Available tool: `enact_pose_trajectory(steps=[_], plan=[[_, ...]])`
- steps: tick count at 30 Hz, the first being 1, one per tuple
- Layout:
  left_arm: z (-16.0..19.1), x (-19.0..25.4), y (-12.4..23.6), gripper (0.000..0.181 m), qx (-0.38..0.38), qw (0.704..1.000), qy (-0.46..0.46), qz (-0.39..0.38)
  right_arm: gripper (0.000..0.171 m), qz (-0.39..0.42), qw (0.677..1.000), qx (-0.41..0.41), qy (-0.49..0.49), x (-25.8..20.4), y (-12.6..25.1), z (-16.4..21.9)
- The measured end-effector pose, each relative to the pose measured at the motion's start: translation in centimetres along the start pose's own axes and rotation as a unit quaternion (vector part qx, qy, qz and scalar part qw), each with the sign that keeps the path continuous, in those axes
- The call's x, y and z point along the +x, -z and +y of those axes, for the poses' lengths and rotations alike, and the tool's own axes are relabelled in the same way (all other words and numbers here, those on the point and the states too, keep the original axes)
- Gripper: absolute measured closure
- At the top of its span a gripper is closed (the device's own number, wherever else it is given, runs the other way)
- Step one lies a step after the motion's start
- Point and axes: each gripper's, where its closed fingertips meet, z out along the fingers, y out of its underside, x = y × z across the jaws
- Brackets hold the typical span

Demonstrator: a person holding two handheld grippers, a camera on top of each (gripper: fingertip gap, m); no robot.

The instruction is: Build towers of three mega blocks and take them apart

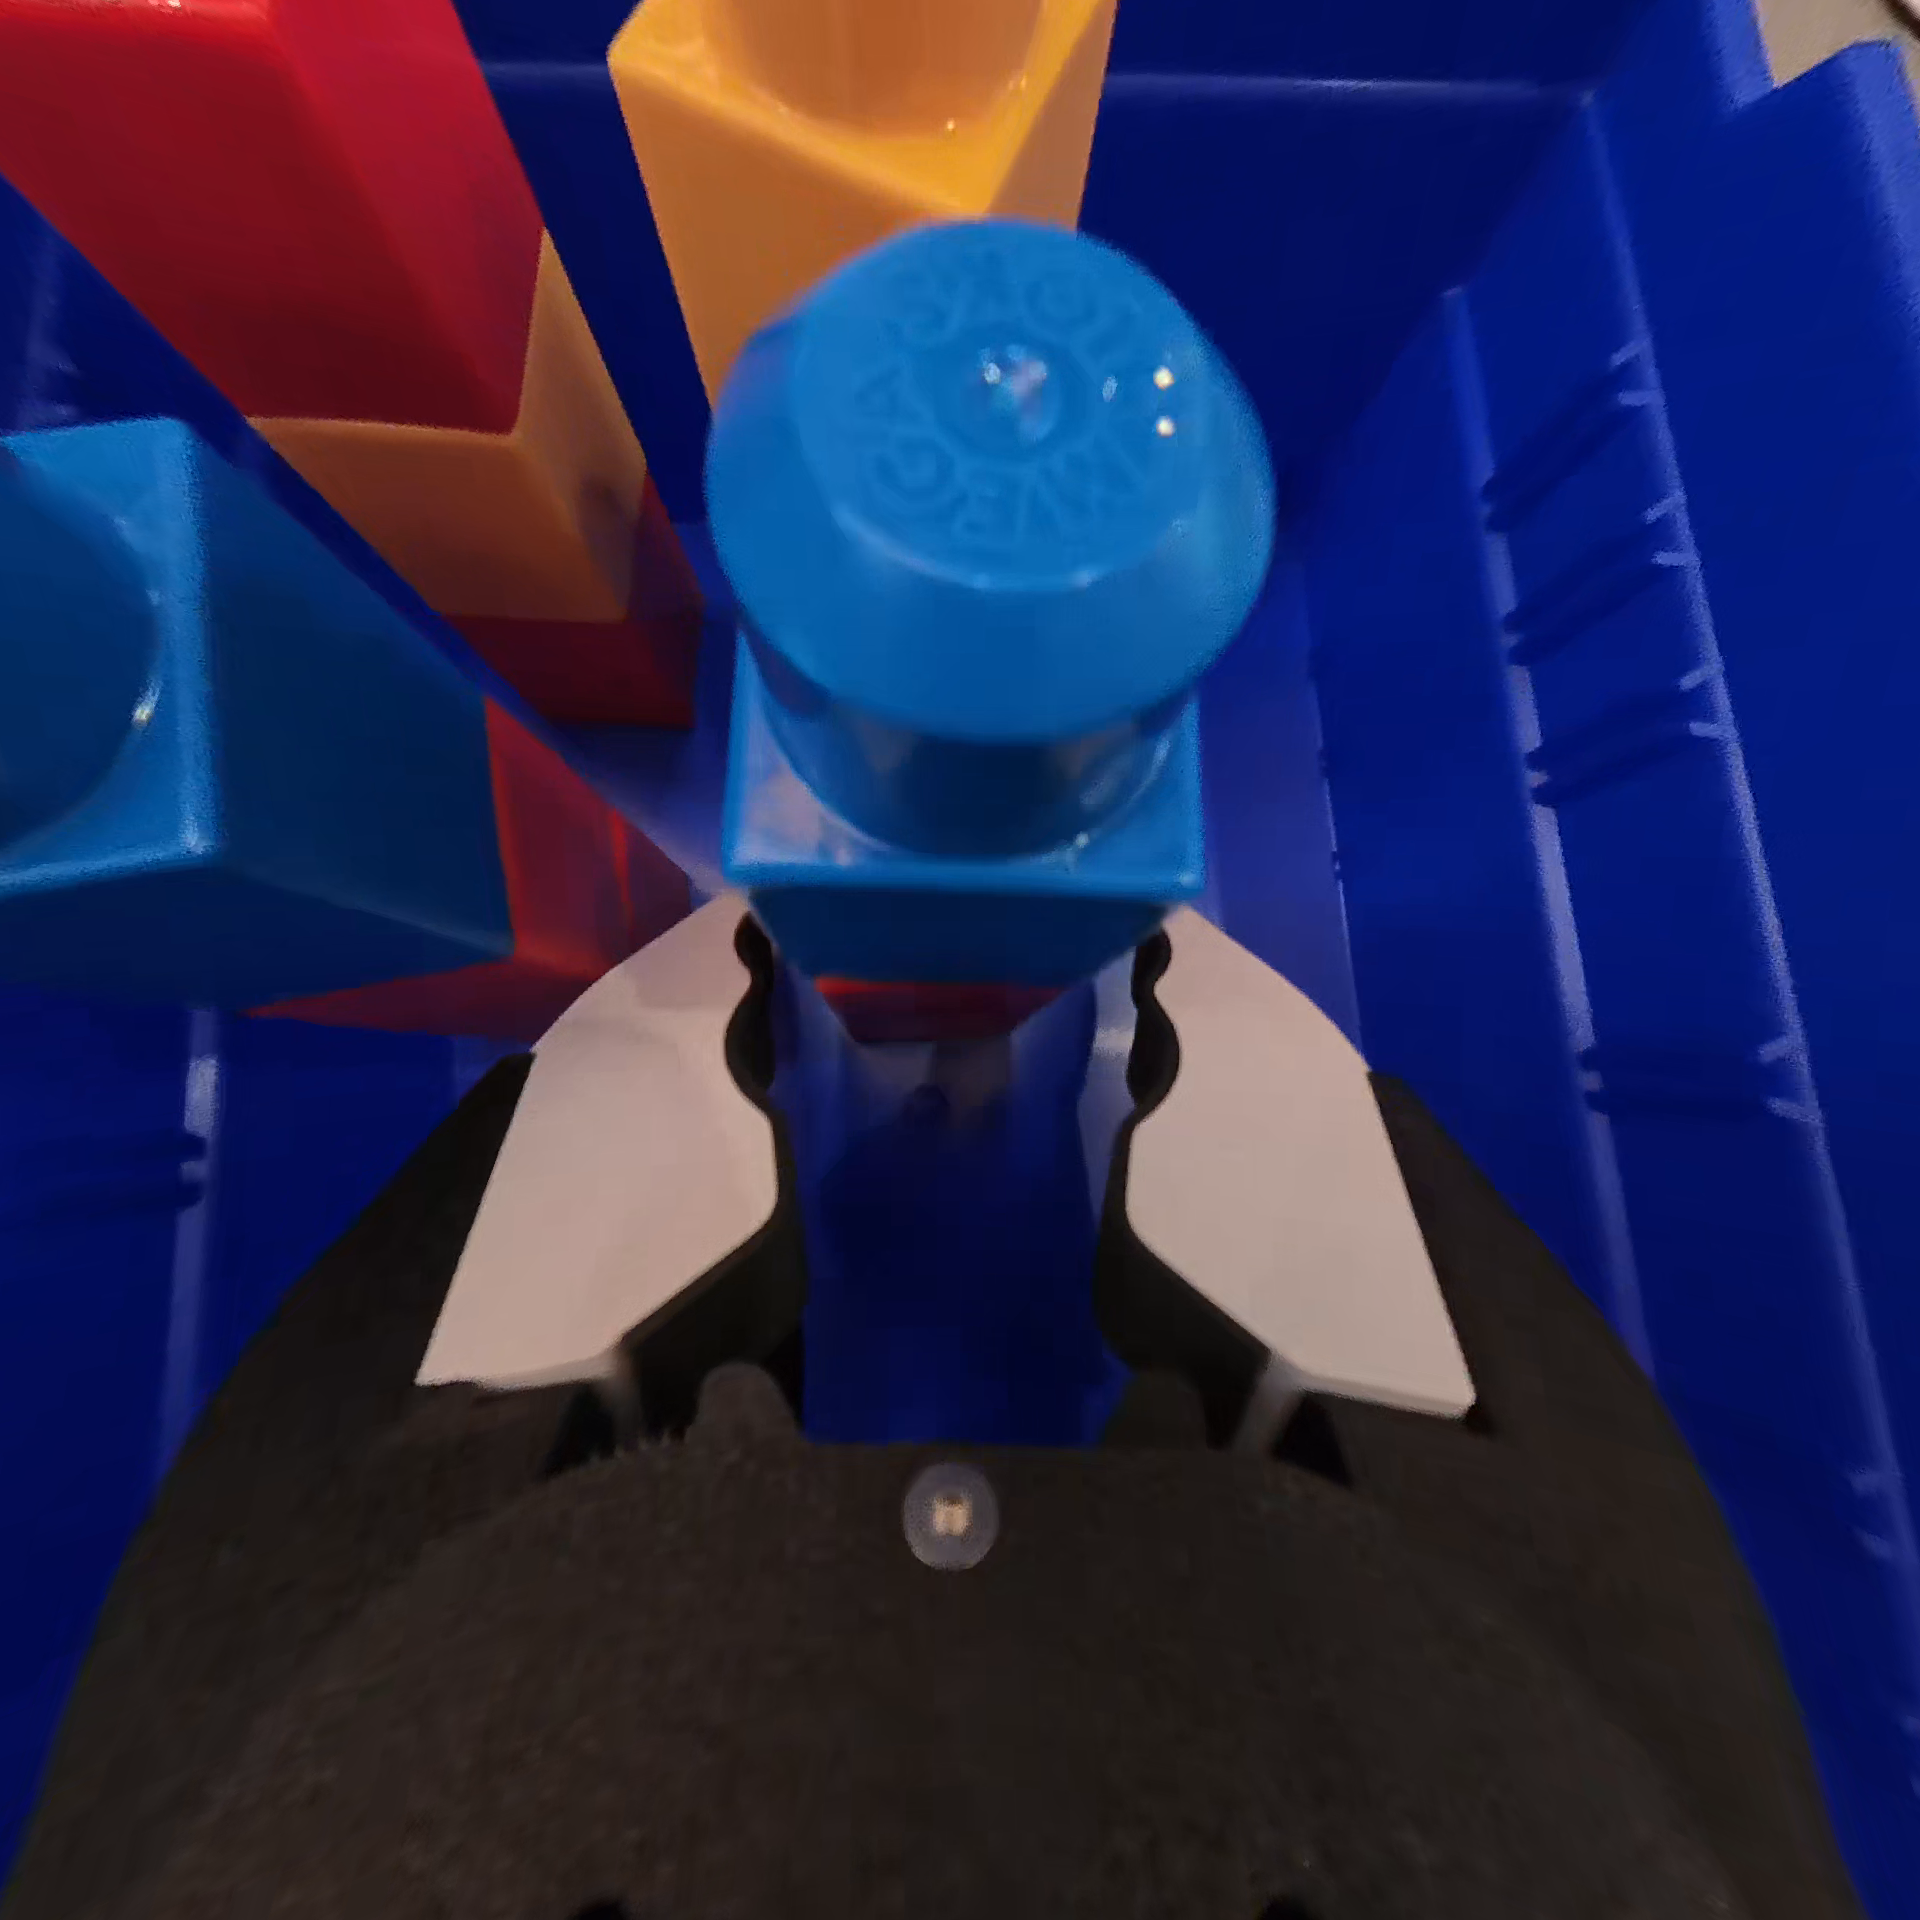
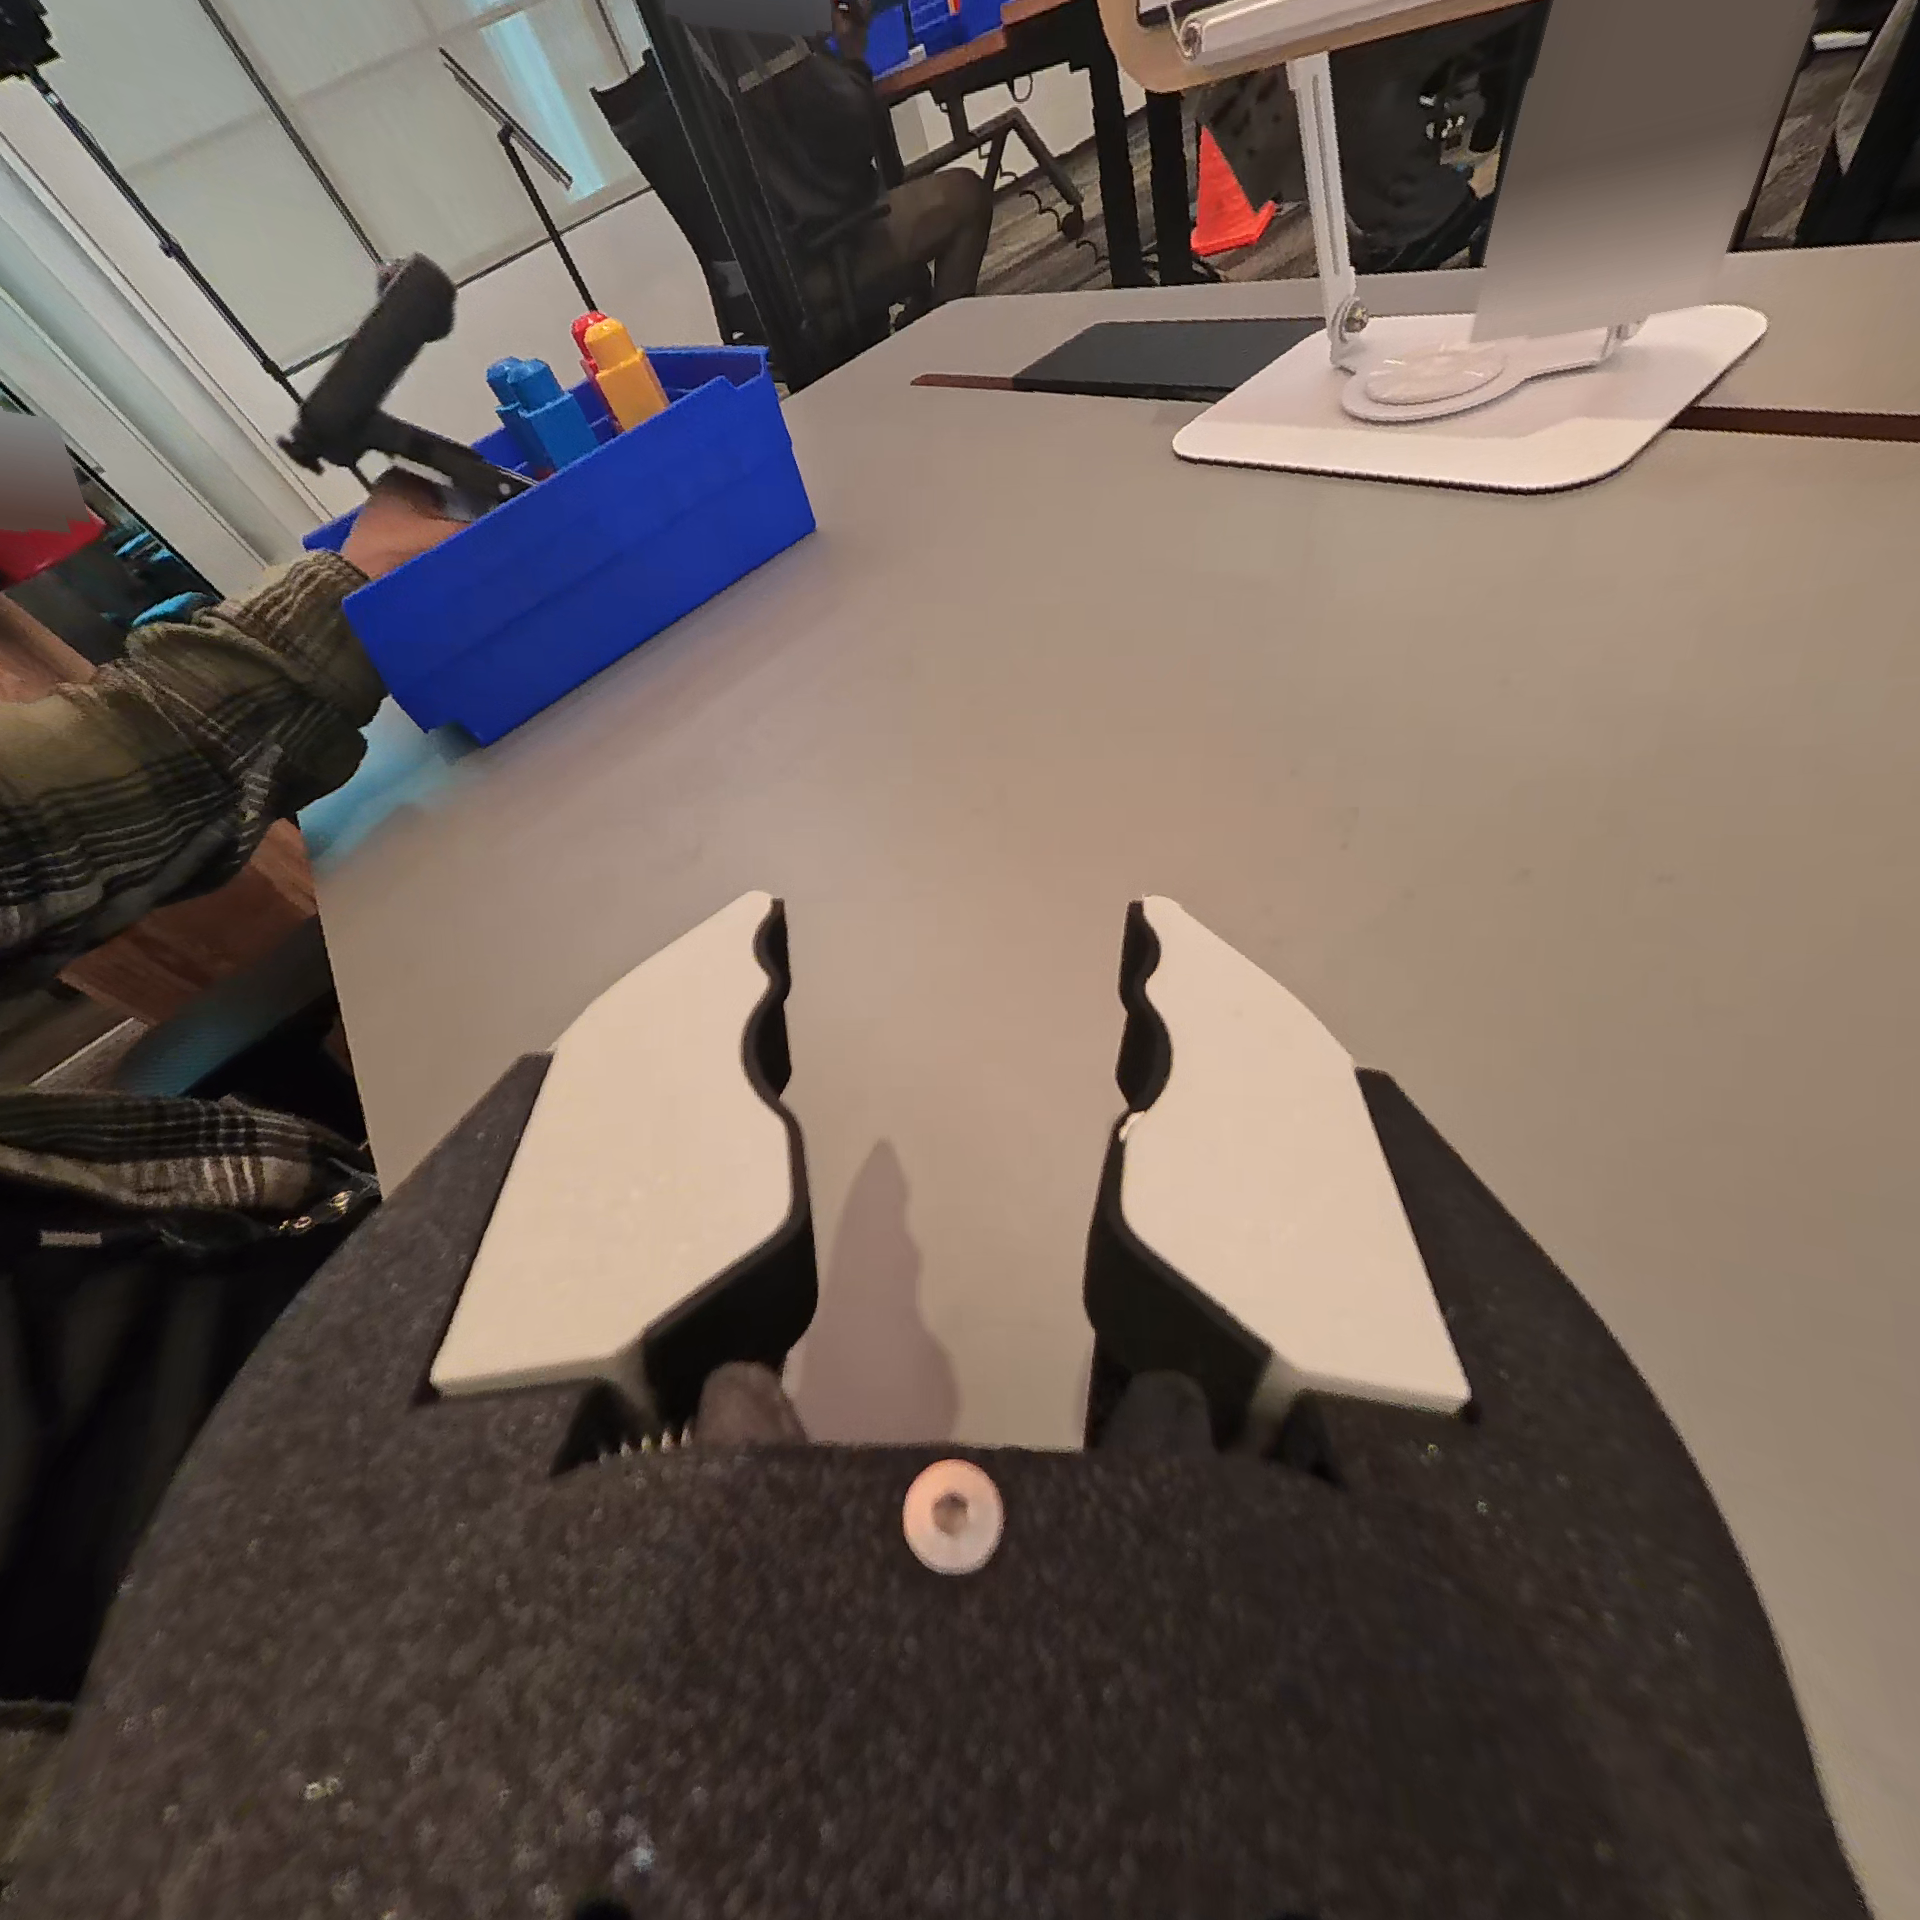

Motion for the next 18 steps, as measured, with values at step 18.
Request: enact_pose_trajectory(steps=[18], plan=[[-5.6,4.9,10.8,0.141,0.081,0.983,-0.118,0.119,0.109,-0.053,0.999,0.006,0.003,-3.0,-1.2,-0.7]])
